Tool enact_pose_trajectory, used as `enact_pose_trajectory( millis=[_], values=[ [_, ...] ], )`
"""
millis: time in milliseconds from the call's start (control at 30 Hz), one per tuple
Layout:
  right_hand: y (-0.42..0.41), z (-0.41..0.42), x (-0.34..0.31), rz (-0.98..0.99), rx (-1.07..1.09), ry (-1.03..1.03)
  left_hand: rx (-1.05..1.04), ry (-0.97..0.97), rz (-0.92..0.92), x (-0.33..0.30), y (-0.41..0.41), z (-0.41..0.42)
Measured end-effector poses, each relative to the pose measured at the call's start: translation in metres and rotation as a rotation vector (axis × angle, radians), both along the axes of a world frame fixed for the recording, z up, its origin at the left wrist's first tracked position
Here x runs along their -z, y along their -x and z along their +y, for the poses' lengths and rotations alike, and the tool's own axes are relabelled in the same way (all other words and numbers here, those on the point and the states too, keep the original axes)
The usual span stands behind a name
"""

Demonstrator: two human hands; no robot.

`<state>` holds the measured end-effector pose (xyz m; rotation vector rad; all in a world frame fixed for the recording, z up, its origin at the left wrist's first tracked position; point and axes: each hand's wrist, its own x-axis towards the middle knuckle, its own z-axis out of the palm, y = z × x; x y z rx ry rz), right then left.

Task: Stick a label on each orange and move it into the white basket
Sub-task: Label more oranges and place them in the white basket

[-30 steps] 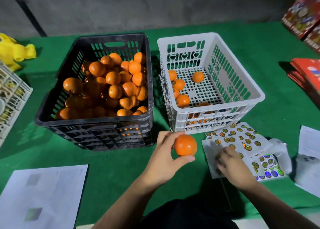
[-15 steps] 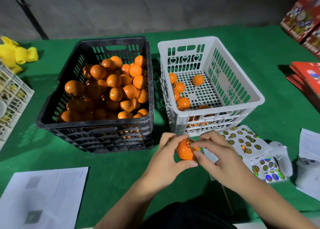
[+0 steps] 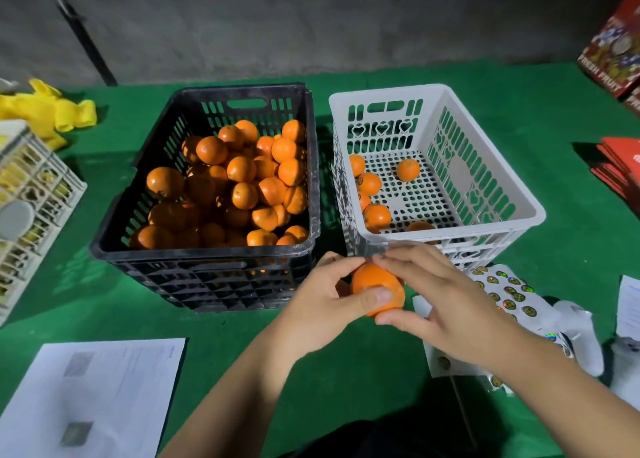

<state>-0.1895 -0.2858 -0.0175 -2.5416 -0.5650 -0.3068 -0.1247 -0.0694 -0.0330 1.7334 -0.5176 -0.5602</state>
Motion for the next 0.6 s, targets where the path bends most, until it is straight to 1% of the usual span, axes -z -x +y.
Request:
enact_pose_trajectory(
  millis=[100,200,267,333,367,400,433,467,500,533,567,600],
  values=[
    [-0.026,0.001,-0.014,0.036,-0.059,-0.076,0.009,0.013,-0.048,-0.016,-0.018,0.005],
    [-0.057,-0.01,-0.021,-0.03,-0.038,-0.13,-0.032,-0.014,-0.134,-0.029,-0.042,0.014],
    [-0.081,-0.023,-0.018,-0.033,0.092,-0.131,-0.118,-0.046,-0.244,-0.034,-0.064,0.026],
    [-0.102,-0.032,-0.007,0.073,0.26,-0.073,-0.26,-0.108,-0.371,-0.034,-0.094,0.04],
    [-0.111,-0.032,0.002,0.146,0.321,-0.026,-0.323,-0.168,-0.411,-0.033,-0.11,0.046],
    [-0.117,-0.03,0.012,0.212,0.377,0.057,-0.355,-0.26,-0.428,-0.031,-0.126,0.049],
    [-0.121,-0.027,0.024,0.262,0.428,0.183,-0.34,-0.4,-0.424,-0.028,-0.14,0.052],
    [-0.123,-0.024,0.035,0.289,0.467,0.312,-0.273,-0.585,-0.403,-0.021,-0.154,0.053],
    [-0.124,-0.022,0.044,0.289,0.495,0.401,-0.16,-0.798,-0.373,-0.012,-0.166,0.053],
    [-0.125,-0.02,0.048,0.279,0.519,0.434,-0.03,-0.994,-0.336,-0.002,-0.175,0.054],
    [-0.127,-0.02,0.05,0.276,0.537,0.437,0.09,-1.153,-0.299,0.007,-0.181,0.054],
    [-0.127,-0.02,0.05,0.279,0.546,0.438,0.187,-1.27,-0.267,0.013,-0.185,0.054]
  ],
)
